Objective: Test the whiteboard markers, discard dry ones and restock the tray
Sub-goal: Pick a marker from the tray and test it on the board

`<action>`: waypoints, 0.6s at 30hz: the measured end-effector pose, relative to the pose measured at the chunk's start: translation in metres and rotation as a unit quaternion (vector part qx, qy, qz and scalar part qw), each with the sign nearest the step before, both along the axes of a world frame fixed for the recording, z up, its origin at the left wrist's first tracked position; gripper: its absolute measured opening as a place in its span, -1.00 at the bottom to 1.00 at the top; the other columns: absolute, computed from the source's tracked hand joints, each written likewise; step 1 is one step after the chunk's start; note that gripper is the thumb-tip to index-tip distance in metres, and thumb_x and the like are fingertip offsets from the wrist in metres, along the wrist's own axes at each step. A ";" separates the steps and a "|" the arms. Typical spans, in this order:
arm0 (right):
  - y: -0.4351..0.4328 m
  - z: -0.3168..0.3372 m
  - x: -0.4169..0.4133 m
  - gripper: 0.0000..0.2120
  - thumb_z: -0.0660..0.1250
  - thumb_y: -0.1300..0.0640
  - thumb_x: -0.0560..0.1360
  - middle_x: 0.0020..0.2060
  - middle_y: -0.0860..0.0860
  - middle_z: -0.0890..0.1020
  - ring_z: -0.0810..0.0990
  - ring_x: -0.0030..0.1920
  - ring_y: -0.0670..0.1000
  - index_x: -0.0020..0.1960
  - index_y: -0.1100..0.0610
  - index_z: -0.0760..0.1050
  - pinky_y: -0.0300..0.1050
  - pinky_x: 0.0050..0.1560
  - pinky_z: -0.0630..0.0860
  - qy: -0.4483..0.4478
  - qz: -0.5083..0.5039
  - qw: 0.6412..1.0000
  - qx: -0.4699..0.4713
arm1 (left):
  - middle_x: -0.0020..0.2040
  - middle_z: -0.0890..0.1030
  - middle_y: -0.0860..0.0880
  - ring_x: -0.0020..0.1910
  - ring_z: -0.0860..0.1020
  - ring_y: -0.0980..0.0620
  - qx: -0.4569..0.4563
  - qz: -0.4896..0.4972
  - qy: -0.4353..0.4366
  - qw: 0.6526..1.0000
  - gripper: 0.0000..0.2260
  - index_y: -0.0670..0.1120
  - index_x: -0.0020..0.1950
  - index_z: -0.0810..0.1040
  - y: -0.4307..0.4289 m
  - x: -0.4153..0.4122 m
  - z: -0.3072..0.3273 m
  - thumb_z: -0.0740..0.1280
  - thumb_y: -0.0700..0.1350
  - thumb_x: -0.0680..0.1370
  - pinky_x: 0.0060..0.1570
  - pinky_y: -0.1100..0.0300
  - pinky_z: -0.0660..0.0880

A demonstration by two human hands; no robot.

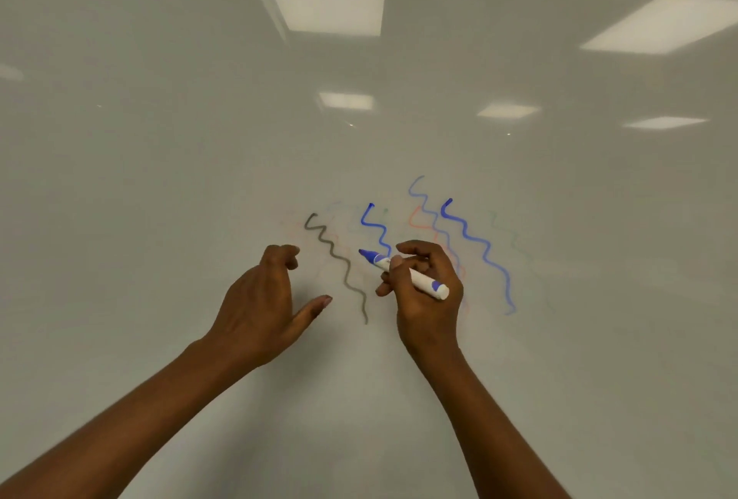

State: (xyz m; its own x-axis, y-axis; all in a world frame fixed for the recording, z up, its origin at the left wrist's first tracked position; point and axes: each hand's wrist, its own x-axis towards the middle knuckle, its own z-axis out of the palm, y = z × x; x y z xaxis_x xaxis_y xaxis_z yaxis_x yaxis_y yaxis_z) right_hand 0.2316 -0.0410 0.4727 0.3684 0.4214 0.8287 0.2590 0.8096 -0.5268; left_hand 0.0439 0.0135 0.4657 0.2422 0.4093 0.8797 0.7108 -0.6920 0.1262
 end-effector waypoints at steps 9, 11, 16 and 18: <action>0.038 0.038 -0.017 -0.88 0.33 0.22 0.43 -0.38 0.05 0.57 0.48 -0.41 -0.05 -0.26 0.12 0.46 -0.23 -0.39 0.38 -0.063 -0.099 0.991 0.062 | -0.10 0.43 -0.12 -0.32 0.36 0.07 0.028 -0.033 0.008 0.999 -0.60 -0.15 0.15 0.28 0.007 -0.016 -0.018 0.25 -0.29 0.34 -0.30 0.23 0.32; 0.048 0.059 -0.020 -0.88 0.32 0.22 0.45 -0.37 0.07 0.57 0.50 -0.39 -0.01 -0.26 0.17 0.46 -0.13 -0.39 0.42 -0.077 -0.124 0.985 0.087 | -0.09 0.45 -0.15 -0.30 0.36 0.06 0.033 -0.035 0.006 0.999 -0.59 -0.13 0.15 0.27 0.008 -0.016 -0.017 0.22 -0.28 0.32 -0.28 0.25 0.32; 0.070 0.078 -0.026 -0.82 0.32 0.24 0.45 -0.40 0.04 0.53 0.43 -0.40 -0.05 -0.31 0.20 0.41 -0.30 -0.39 0.34 -0.108 -0.164 0.974 0.112 | -0.05 0.45 -0.15 -0.25 0.37 0.05 0.030 -0.043 -0.006 0.999 -0.59 -0.12 0.14 0.27 0.011 -0.012 -0.017 0.21 -0.29 0.32 -0.24 0.23 0.33; 0.074 0.071 -0.026 -0.80 0.33 0.27 0.43 -0.45 0.06 0.48 0.39 -0.43 -0.07 -0.34 0.25 0.40 -0.35 -0.41 0.26 -0.152 -0.206 0.957 0.135 | -0.04 0.45 -0.15 -0.24 0.37 0.05 0.044 -0.042 -0.006 0.998 -0.59 -0.12 0.14 0.27 0.015 -0.012 -0.019 0.21 -0.31 0.31 -0.23 0.20 0.34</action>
